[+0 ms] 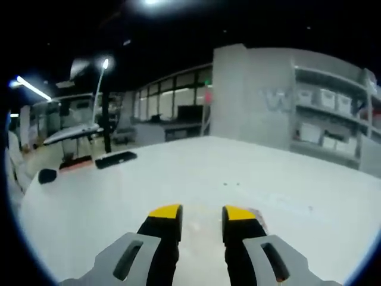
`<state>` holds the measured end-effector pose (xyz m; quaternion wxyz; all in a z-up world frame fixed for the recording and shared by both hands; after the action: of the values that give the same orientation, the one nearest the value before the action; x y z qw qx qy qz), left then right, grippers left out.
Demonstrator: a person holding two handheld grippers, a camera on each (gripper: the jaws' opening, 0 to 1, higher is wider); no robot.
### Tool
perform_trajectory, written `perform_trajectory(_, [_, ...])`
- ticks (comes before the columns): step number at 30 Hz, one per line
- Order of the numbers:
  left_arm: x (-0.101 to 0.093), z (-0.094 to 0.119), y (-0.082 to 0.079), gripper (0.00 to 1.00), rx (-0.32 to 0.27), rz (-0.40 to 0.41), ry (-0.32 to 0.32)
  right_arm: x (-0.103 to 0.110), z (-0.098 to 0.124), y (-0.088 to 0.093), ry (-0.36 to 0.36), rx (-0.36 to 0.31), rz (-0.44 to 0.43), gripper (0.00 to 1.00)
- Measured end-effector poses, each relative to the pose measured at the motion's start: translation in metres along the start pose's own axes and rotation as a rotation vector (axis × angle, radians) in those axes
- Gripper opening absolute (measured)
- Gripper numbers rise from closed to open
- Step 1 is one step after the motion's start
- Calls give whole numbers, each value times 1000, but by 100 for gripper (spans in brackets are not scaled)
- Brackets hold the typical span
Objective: Open the resealable bag by pulling the two sides of the seal apart until the entire bag opening is separated and visibly accessible.
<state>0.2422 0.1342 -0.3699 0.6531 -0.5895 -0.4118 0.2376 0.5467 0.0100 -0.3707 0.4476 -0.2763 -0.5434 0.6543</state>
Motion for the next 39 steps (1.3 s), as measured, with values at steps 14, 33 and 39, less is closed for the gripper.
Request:
perform_trajectory(14, [-9,9,-9,95,-7,-24,-4,-7,31,-4,29,-30,5,29])
perform_trajectory(33, [-22,19,-12,95,8,-47,-2,-16,84,12,35,-77,-26,32])
perform_trajectory(39, [-25,18,-13,95,15,-51,3,-19,98,21,21,-85,-46,34])
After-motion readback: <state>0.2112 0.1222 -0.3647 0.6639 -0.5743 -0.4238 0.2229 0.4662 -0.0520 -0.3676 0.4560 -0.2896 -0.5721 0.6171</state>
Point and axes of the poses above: the point that each gripper's makers call its tool centre point, and the gripper's own axes: z roughly backward along the fingers, x roughly to its left, y roughly out of its underside, the point moved 2 cm from there along z, roughly backward along the fingers, and after that the axes turned 10 degrees about -z, right-handed, at the moved point
